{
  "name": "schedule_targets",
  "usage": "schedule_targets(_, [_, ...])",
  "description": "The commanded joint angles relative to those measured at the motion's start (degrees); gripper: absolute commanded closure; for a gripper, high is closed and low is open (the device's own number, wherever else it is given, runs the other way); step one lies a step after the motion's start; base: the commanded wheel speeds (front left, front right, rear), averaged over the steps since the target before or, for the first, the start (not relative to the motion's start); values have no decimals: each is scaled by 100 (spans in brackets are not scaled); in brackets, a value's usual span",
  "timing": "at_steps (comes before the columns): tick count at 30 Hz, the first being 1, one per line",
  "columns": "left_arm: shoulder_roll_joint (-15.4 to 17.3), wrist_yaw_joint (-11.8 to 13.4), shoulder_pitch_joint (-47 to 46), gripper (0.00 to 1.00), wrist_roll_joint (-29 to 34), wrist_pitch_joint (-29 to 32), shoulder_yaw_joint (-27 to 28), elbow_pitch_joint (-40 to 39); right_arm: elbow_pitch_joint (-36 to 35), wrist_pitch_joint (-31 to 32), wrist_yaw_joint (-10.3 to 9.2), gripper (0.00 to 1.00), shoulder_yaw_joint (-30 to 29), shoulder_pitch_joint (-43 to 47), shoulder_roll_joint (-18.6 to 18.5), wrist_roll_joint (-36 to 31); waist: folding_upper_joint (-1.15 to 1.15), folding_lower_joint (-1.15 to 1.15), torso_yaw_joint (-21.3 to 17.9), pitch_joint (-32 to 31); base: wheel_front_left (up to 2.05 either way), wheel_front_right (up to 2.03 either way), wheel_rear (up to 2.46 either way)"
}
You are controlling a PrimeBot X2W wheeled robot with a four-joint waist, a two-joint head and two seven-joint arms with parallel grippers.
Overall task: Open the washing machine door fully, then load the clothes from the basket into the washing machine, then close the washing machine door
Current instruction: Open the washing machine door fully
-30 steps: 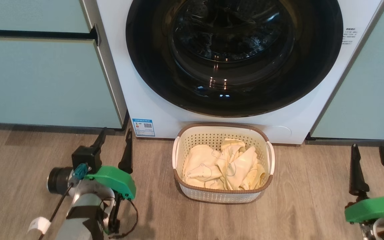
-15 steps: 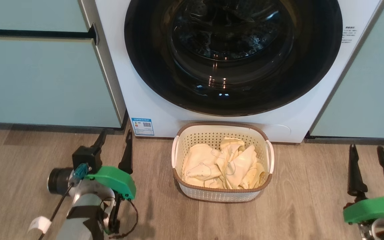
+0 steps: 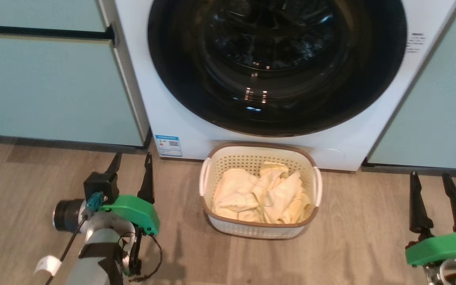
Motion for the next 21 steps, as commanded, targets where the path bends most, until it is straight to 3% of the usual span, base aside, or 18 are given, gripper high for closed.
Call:
schedule_targets(1, [52,13,-306,0,-22,-36,154,-179,-163,-61,23,0,120,-345,-119,47,0,0,-3,4,123,123,-246])
schedule_targets(21, [51,33,-277,0,-76,-36,91,-121,-153,-61,23,0,120,-345,-119,33,0,0,-9,-19,116,120,-236])
